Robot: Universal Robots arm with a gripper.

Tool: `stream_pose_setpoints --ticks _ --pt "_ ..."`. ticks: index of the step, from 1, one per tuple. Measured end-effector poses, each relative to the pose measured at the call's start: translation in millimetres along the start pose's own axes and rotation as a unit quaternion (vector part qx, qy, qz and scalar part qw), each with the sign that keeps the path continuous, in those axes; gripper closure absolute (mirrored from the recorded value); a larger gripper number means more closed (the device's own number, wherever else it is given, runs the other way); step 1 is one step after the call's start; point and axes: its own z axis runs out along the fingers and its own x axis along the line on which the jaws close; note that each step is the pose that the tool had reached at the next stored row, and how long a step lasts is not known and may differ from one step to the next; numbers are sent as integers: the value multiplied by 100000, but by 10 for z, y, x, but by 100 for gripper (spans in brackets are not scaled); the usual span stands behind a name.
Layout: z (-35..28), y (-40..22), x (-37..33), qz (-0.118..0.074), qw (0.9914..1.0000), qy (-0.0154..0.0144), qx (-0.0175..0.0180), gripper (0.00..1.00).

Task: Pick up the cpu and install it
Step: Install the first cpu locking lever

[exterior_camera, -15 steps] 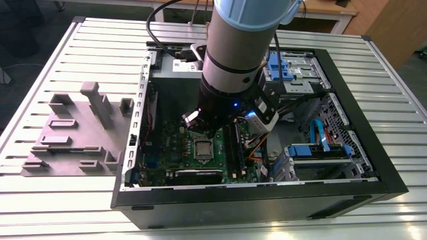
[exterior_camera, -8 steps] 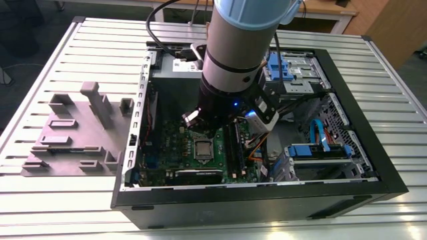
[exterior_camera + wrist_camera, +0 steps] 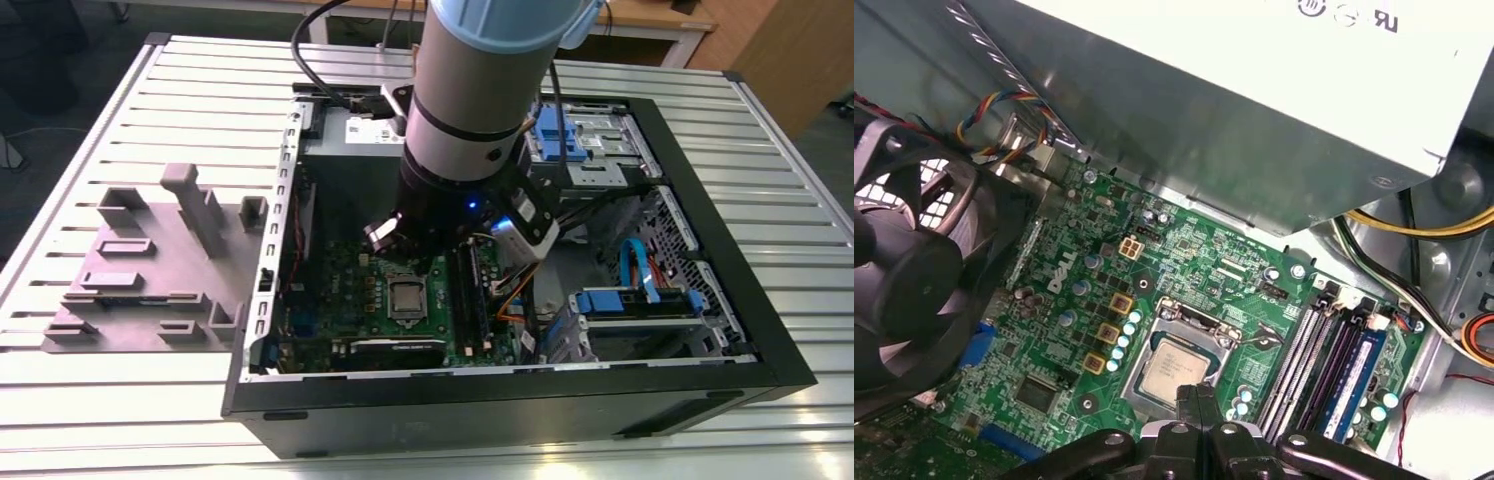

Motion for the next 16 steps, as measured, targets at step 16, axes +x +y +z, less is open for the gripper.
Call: stream_pose_setpoints --ticks 16 --pt "-31 3 1 -2 100000 -10 -10 90"
